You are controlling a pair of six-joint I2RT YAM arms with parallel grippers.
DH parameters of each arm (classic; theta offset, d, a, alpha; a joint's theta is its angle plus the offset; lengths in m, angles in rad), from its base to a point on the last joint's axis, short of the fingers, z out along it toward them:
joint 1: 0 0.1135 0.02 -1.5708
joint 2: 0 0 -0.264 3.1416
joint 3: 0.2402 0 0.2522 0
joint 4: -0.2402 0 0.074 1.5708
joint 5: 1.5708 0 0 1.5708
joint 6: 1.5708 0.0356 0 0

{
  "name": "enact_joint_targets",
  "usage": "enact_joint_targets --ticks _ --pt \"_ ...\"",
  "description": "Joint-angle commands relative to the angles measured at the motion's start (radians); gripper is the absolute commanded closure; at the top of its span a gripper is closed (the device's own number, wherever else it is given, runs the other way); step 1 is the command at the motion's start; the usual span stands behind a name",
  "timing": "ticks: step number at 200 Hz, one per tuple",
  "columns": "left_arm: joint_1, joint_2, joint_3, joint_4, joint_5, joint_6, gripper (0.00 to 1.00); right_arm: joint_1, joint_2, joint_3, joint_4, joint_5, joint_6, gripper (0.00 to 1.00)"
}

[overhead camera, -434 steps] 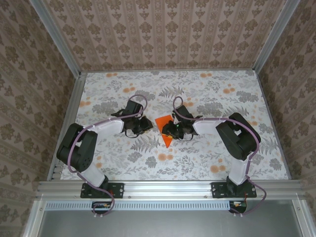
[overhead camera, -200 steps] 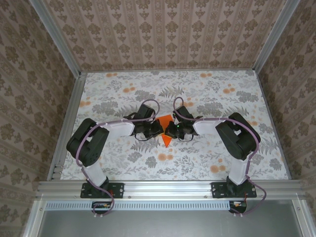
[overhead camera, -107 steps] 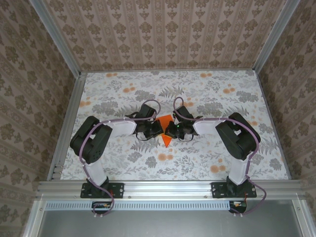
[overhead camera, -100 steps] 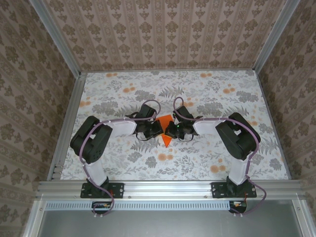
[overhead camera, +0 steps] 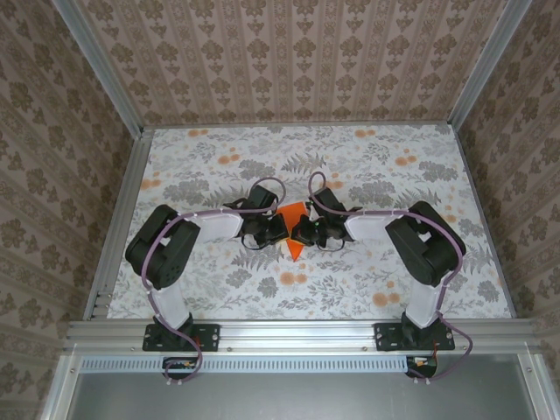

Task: Fold a paper plane with a square sheet of paper (pick it up from the middle)
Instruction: Third fold the triangle at the center of the table.

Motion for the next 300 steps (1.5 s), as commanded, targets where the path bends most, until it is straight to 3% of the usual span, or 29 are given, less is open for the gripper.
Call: enact_joint_targets --ticks 1,48,256,300 --pt "-0.004 0.037 0.008 -0.062 -0.03 0.029 0.99 0.005 -0.088 -0.051 0.036 -0.068 -0.011 0.96" --pt "-0.006 0.037 0.008 -0.061 -0.031 0.029 0.99 0.017 -0.128 -0.126 0.042 -0.102 -0.012 0.96" --pt "-0.012 0.041 0.021 -0.08 -0.05 0.036 1.0 0.038 0.005 -0.143 0.064 -0.098 -0.027 0.96" --pt "-0.011 0.039 0.018 -0.081 -0.054 0.036 1.0 0.039 -0.065 -0.145 0.028 -0.095 -0.056 0.97"
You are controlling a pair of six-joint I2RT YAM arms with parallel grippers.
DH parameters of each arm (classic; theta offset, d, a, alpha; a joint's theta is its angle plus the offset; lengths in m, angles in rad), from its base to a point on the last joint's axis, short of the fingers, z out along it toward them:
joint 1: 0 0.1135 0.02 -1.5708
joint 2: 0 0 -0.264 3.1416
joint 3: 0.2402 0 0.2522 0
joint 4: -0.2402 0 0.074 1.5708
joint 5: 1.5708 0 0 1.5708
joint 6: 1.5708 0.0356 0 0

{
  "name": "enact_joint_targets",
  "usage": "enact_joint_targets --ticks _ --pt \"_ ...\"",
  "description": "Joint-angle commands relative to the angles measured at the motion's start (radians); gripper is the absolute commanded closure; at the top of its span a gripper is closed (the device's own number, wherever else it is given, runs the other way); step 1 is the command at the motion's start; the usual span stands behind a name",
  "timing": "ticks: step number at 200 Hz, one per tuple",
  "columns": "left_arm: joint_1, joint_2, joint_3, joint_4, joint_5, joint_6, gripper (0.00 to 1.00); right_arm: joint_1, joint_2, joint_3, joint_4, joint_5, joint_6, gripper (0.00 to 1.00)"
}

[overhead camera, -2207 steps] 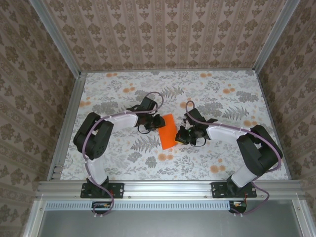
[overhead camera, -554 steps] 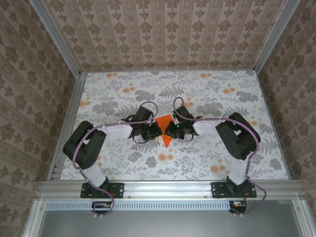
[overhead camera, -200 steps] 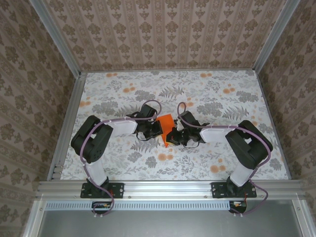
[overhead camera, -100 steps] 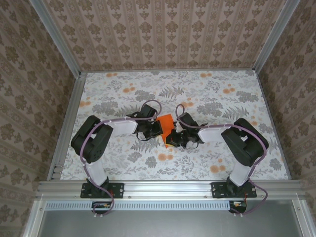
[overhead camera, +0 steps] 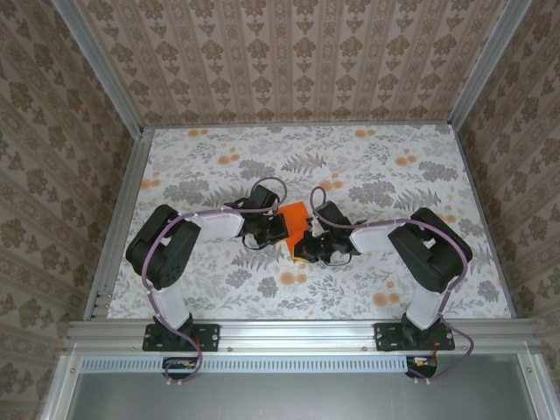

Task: Fold a paper plane with a square sheet of paper (pick it up from the middle)
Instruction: Third fold the triangle at the center of the table.

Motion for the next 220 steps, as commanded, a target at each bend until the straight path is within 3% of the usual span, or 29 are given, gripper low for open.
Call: enact_joint_targets --ticks 1,109,172,220 --pt "-0.005 0.037 0.009 -0.066 -0.034 0.021 1.0 0.008 -0.037 -0.01 -0.042 0.005 -0.036 0.97" --pt "-0.004 0.04 0.016 -0.073 -0.036 0.026 1.0 0.035 0.011 0.023 -0.151 0.035 -0.074 0.97" --pt "-0.004 0.037 0.017 -0.078 -0.036 0.033 1.0 0.017 -0.117 0.065 -0.149 0.046 -0.094 0.95" --pt "-0.003 0.038 0.019 -0.076 -0.033 0.036 1.0 -0.009 -0.071 0.098 -0.169 0.079 -0.138 0.96"
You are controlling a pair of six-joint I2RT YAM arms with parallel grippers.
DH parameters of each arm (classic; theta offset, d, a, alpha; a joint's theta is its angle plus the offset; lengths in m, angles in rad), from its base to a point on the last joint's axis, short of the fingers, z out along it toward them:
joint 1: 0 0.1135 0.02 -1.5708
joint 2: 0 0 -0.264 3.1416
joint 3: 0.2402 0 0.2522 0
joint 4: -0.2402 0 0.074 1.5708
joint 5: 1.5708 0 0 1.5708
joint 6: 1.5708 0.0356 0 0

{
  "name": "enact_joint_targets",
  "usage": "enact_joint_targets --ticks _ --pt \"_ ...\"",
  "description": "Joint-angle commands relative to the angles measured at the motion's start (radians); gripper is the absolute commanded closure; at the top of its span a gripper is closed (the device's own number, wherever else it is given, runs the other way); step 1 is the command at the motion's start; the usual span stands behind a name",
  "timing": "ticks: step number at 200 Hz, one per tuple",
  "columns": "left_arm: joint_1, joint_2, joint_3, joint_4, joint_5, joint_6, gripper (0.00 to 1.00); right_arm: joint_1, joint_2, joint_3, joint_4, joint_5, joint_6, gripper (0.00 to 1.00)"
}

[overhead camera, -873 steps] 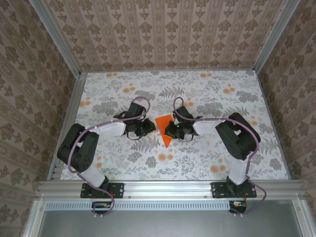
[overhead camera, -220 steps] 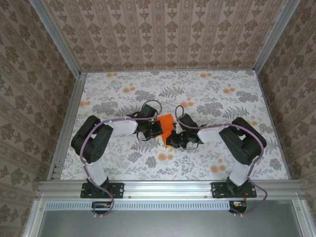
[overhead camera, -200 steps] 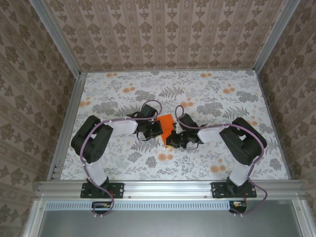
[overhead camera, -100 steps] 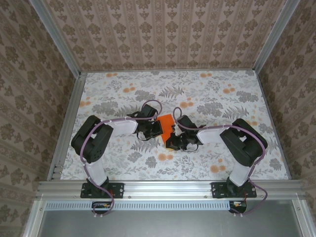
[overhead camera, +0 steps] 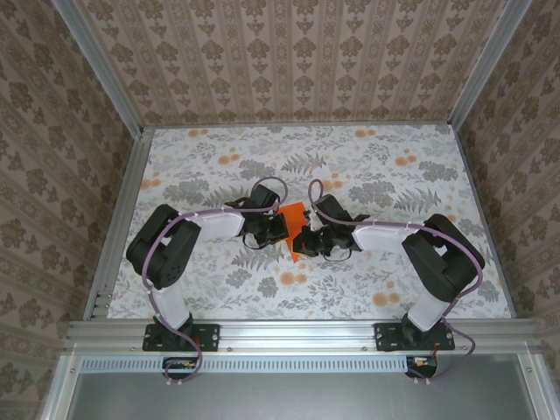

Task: Fold a paper plane with a square sheet of paper (pick it up from the middle)
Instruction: Third fold the triangle at the center of the table.

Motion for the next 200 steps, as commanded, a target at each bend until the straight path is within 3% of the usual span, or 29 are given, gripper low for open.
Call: enact_joint_targets --ticks 1,129,200 --pt "-0.003 0.035 0.009 -0.062 -0.028 0.028 1.0 -0.012 0.022 0.033 -0.035 0.037 -0.042 0.96" --pt "-0.007 0.026 0.03 -0.07 -0.014 0.055 1.0 -0.051 0.133 0.029 -0.057 0.138 -0.047 0.97" --pt "-0.015 -0.141 -0.014 -0.057 -0.069 0.034 0.87 -0.035 0.111 -0.002 0.028 0.146 0.086 0.97"
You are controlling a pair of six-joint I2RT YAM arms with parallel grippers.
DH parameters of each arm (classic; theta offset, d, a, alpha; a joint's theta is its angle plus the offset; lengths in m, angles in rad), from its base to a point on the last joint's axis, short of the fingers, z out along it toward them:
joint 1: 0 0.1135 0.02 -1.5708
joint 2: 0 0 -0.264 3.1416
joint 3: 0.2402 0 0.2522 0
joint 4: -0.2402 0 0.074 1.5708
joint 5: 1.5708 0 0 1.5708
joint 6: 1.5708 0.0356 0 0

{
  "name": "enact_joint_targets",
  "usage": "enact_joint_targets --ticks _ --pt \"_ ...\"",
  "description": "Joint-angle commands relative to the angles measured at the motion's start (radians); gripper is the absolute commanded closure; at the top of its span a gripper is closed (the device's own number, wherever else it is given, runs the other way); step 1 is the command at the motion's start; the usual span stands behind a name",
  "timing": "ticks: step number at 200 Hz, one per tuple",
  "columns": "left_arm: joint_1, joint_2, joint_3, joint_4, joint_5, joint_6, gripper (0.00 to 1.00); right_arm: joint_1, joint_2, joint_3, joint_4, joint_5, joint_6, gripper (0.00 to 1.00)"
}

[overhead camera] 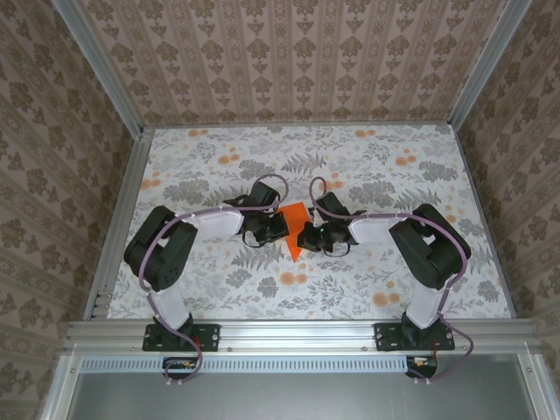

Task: Fold a paper plane with a square sheet of paper (pick it up from the middle)
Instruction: Third fold the triangle at the center of the table.

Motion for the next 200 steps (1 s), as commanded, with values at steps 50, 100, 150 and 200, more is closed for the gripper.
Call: enact_joint_targets --ticks 50,100,150,200 --pt "-0.064 -0.221 -0.185 0.062 -0.084 -0.065 0.84 0.03 0.012 -0.022 0.052 0.09 0.178 0.96" --pt "-0.117 -0.238 -0.272 0.211 -0.072 -0.134 0.89 0.032 0.023 -0.022 0.083 0.084 0.217 0.97" --pt "-0.141 -0.144 -0.232 0.26 -0.044 -0.135 0.96 0.032 0.026 -0.026 0.085 0.085 0.221 0.97" --pt "-0.141 -0.083 -0.209 0.273 -0.042 -0.145 0.98 0.032 0.023 -0.034 0.103 0.073 0.224 0.97"
